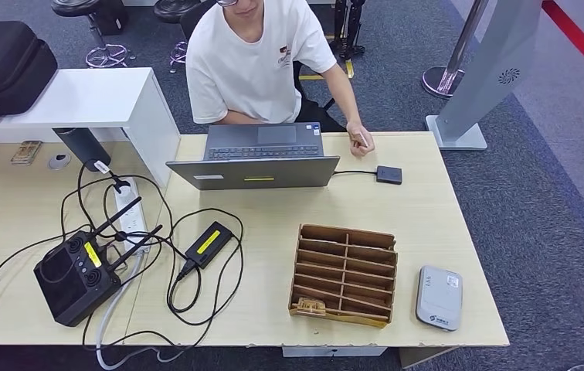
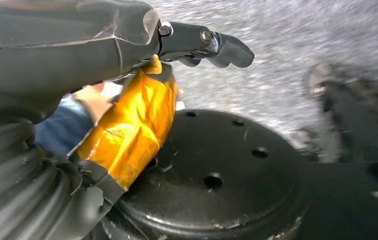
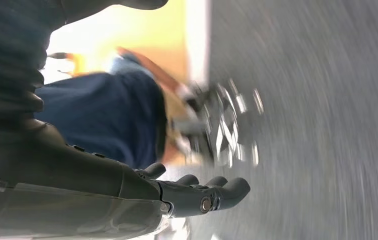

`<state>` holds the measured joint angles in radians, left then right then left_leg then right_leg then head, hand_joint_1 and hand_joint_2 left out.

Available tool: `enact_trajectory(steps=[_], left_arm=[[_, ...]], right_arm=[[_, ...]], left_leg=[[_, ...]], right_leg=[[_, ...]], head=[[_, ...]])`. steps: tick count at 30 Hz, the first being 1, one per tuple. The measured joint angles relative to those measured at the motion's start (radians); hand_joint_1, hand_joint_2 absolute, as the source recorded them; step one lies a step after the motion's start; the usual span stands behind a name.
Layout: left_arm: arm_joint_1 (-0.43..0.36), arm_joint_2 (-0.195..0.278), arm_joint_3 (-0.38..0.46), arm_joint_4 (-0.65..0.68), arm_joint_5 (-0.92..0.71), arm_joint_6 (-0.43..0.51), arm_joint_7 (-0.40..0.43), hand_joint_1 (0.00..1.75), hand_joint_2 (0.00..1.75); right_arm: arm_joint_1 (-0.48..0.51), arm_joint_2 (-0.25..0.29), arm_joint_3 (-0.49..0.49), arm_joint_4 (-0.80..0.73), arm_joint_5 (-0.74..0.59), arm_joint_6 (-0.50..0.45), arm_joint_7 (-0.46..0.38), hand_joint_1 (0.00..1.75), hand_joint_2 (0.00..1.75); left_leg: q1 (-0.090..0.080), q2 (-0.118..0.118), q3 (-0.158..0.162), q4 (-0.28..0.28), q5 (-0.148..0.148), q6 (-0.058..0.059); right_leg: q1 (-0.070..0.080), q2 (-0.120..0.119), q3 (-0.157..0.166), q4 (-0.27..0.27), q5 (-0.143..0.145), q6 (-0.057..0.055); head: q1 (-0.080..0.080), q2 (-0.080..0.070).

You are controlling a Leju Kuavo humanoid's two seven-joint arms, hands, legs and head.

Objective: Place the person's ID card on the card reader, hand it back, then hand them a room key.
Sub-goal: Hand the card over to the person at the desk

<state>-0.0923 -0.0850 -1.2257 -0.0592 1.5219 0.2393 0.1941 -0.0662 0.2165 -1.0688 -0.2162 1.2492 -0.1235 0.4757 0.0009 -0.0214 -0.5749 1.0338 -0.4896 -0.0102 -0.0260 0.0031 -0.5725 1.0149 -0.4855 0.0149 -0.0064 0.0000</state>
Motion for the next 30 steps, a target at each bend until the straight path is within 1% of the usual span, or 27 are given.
enact_trajectory(steps=[1, 2, 3, 4, 5, 6, 7, 8, 9, 10, 11, 12, 13, 15, 16, 17, 18, 19, 21, 23, 24, 26, 27, 28, 30], left_arm=[[-0.006, 0.0, 0.0, 0.0, -0.004, -0.006, 0.03, 0.0, 1.75], [-0.009, 0.0, 0.0, 0.0, -0.007, -0.01, 0.049, 0.0, 1.75], [-0.011, 0.0, 0.0, 0.0, -0.01, -0.006, 0.055, 0.0, 1.75], [-0.012, -0.001, 0.0, 0.0, -0.013, 0.013, 0.051, 0.0, 1.75], [-0.012, -0.006, 0.0, 0.0, -0.015, 0.053, 0.035, 0.0, 1.75], [-0.012, -0.013, 0.0, 0.0, -0.013, 0.119, 0.003, 0.0, 1.75], [-0.011, -0.025, 0.0, 0.001, -0.004, 0.204, -0.051, 0.0, 1.75], [-0.009, -0.034, 0.003, 0.004, 0.008, 0.291, -0.132, 0.0, 1.75], [-0.002, -0.037, 0.011, 0.009, 0.022, 0.362, -0.234, 0.0, 1.75], [0.009, -0.033, 0.025, 0.015, 0.032, 0.41, -0.35, 0.0, 1.75], [0.024, -0.02, 0.046, 0.021, 0.037, 0.436, -0.463, 0.0, 1.75], [0.042, -0.005, 0.072, 0.025, 0.039, 0.447, -0.559, 0.0, 1.75], [0.061, 0.01, 0.103, 0.029, 0.039, 0.453, -0.64, 0.0, 1.75], [0.103, 0.034, 0.171, 0.037, 0.04, 0.46, -0.765, 0.0, 1.75], [0.123, 0.046, 0.204, 0.041, 0.039, 0.463, -0.812, 0.0, 1.75], [0.14, 0.055, 0.233, 0.043, 0.039, 0.464, -0.842, 0.0, 1.75], [0.153, 0.061, 0.256, 0.045, 0.038, 0.465, -0.851, 0.0, 1.75], [0.161, 0.066, 0.272, 0.045, 0.033, 0.465, -0.843, 0.0, 1.75], [0.161, 0.067, 0.293, 0.045, -0.002, 0.464, -0.789, 0.0, 1.75], [0.144, 0.057, 0.308, 0.045, -0.052, 0.464, -0.709, 0.0, 1.75], [0.129, 0.045, 0.311, 0.045, -0.07, 0.464, -0.657, 0.0, 1.75], [0.094, 0.01, 0.308, 0.045, -0.098, 0.449, -0.53, 0.0, 1.75], [0.08, -0.006, 0.299, 0.043, -0.12, 0.413, -0.452, 0.0, 1.75], [0.069, -0.018, 0.285, 0.038, -0.141, 0.357, -0.37, 0.0, 1.75], [0.053, -0.026, 0.254, 0.023, -0.164, 0.215, -0.211, 0.0, 1.75]], right_arm=[[-0.001, 0.0, -0.003, 0.003, -0.005, 0.047, 0.007, 0.0, 1.75], [-0.002, 0.0, -0.006, 0.006, -0.008, 0.075, 0.013, 0.0, 1.75], [-0.003, 0.0, -0.008, 0.008, -0.008, 0.079, 0.018, 0.0, 1.75], [-0.002, 0.0, -0.009, 0.01, -0.006, 0.063, 0.021, 0.0, 1.75], [-0.002, 0.001, -0.01, 0.01, -0.003, 0.022, 0.021, 0.0, 1.75], [-0.002, 0.001, -0.01, 0.009, 0.0, -0.051, 0.011, 0.0, 1.75], [-0.002, 0.003, -0.011, 0.008, 0.0, -0.156, -0.014, 0.0, 1.75], [-0.002, 0.007, -0.014, 0.003, -0.004, -0.285, -0.055, 0.0, 1.75], [-0.001, 0.012, -0.021, -0.01, -0.007, -0.41, -0.105, 0.0, 1.75], [0.0, 0.021, -0.034, -0.032, -0.005, -0.514, -0.151, 0.0, 1.75], [0.001, 0.029, -0.055, -0.062, 0.003, -0.579, -0.189, 0.0, 1.75], [0.001, 0.036, -0.081, -0.092, 0.017, -0.604, -0.212, 0.0, 1.75], [0.001, 0.041, -0.111, -0.118, 0.032, -0.607, -0.231, 0.0, 1.75], [-0.003, 0.046, -0.179, -0.154, 0.058, -0.593, -0.262, 0.0, 1.75], [-0.004, 0.048, -0.212, -0.169, 0.072, -0.59, -0.274, 0.0, 1.75], [-0.005, 0.052, -0.244, -0.183, 0.087, -0.588, -0.281, 0.0, 1.75], [-0.007, 0.055, -0.27, -0.193, 0.101, -0.587, -0.283, 0.0, 1.75], [-0.009, 0.056, -0.292, -0.199, 0.113, -0.585, -0.28, 0.0, 1.75], [-0.014, 0.056, -0.327, -0.192, 0.129, -0.581, -0.269, 0.0, 1.75], [-0.02, 0.054, -0.351, -0.161, 0.133, -0.555, -0.257, 0.0, 1.75], [-0.023, 0.051, -0.36, -0.141, 0.133, -0.526, -0.249, 0.0, 1.75], [-0.027, 0.048, -0.373, -0.1, 0.13, -0.442, -0.234, 0.0, 1.75], [-0.028, 0.047, -0.379, -0.082, 0.128, -0.385, -0.226, 0.0, 1.75], [-0.029, 0.046, -0.383, -0.066, 0.127, -0.316, -0.218, 0.0, 1.75], [-0.029, 0.04, -0.387, -0.042, 0.129, -0.149, -0.2, 0.0, 1.75]], left_leg=[[0.0, -0.001, 0.0, 0.0, 0.0, 0.0], [-0.001, -0.001, 0.001, 0.0, 0.0, 0.0], [-0.001, -0.001, 0.001, 0.0, 0.0, 0.0], [-0.001, -0.001, 0.001, 0.0, 0.0, 0.0], [-0.001, -0.001, 0.001, 0.0, 0.0, 0.0], [-0.002, -0.001, 0.001, 0.0, 0.0, 0.001], [-0.002, 0.0, 0.001, 0.0, 0.0, 0.001], [-0.001, 0.001, 0.0, 0.0, 0.0, 0.001], [0.0, 0.002, -0.001, 0.0, 0.0, 0.001], [0.0, 0.003, -0.001, 0.0, 0.0, 0.001], [0.001, 0.005, 0.0, 0.0, -0.001, 0.0], [0.001, 0.006, 0.0, 0.0, -0.002, 0.0], [0.001, 0.007, 0.001, 0.0, -0.003, 0.0], [0.001, 0.008, 0.002, 0.0, -0.003, 0.0], [0.001, 0.008, 0.002, 0.0, -0.004, 0.0], [0.001, 0.008, 0.002, 0.0, -0.004, 0.0], [0.002, 0.008, 0.002, 0.0, -0.004, 0.0], [0.002, 0.008, 0.002, 0.0, -0.004, 0.0], [0.003, 0.008, 0.002, 0.0, -0.003, -0.001], [0.003, 0.007, 0.002, 0.0, -0.003, -0.002], [0.003, 0.007, 0.002, 0.0, -0.002, -0.002], [0.003, 0.006, 0.002, 0.0, -0.002, -0.003], [0.003, 0.007, 0.002, 0.0, -0.002, -0.003], [0.003, 0.007, 0.002, 0.0, -0.002, -0.003], [0.002, 0.007, 0.003, 0.0, -0.002, -0.002]], right_leg=[[0.0, 0.0, 0.0, 0.0, 0.0, 0.0], [-0.001, 0.0, 0.001, 0.0, 0.0, 0.0], [-0.001, 0.0, 0.001, 0.0, 0.0, 0.0], [-0.001, 0.0, 0.001, 0.0, 0.0, 0.0], [-0.002, 0.0, 0.001, 0.0, 0.0, 0.0], [-0.002, 0.0, 0.001, 0.0, -0.001, 0.0], [-0.002, 0.0, 0.002, 0.0, -0.001, 0.0], [-0.002, 0.0, 0.002, 0.0, -0.001, 0.001], [-0.002, 0.001, 0.002, 0.0, 0.0, 0.001], [-0.001, 0.002, 0.002, 0.0, 0.0, 0.001], [0.0, 0.002, 0.002, -0.001, 0.0, 0.001], [0.0, 0.003, 0.002, -0.001, 0.0, 0.001], [0.001, 0.004, 0.002, -0.001, 0.0, 0.001], [0.001, 0.005, 0.002, -0.001, -0.001, 0.0], [0.002, 0.005, 0.001, -0.001, -0.002, -0.001], [0.002, 0.005, 0.001, -0.001, -0.002, -0.001], [0.003, 0.004, 0.001, -0.001, -0.003, -0.002], [0.003, 0.004, 0.001, -0.001, -0.003, -0.003], [0.004, 0.004, 0.001, -0.001, -0.003, -0.003], [0.004, 0.003, 0.0, -0.001, -0.003, -0.004], [0.004, 0.003, 0.0, -0.001, -0.003, -0.004], [0.004, 0.002, 0.001, -0.001, -0.003, -0.003], [0.004, 0.002, 0.002, -0.001, -0.002, -0.003], [0.004, 0.002, 0.003, -0.001, -0.002, -0.003], [0.004, 0.003, 0.003, -0.001, -0.001, -0.003]], head=[[0.0, 0.0], [0.0, 0.0], [-0.001, 0.0], [-0.001, 0.0], [0.0, 0.0], [0.0, 0.0], [0.0, 0.0], [0.001, 0.0], [0.001, 0.0], [0.002, 0.0], [0.002, 0.0], [0.002, 0.0], [0.002, 0.0], [0.001, 0.0], [0.001, 0.0], [0.001, 0.0], [0.001, 0.0], [0.001, 0.0], [0.002, 0.0], [0.001, 0.0], [0.001, 0.0], [0.001, 0.0], [0.002, 0.0], [0.002, 0.0], [0.001, 0.0]])
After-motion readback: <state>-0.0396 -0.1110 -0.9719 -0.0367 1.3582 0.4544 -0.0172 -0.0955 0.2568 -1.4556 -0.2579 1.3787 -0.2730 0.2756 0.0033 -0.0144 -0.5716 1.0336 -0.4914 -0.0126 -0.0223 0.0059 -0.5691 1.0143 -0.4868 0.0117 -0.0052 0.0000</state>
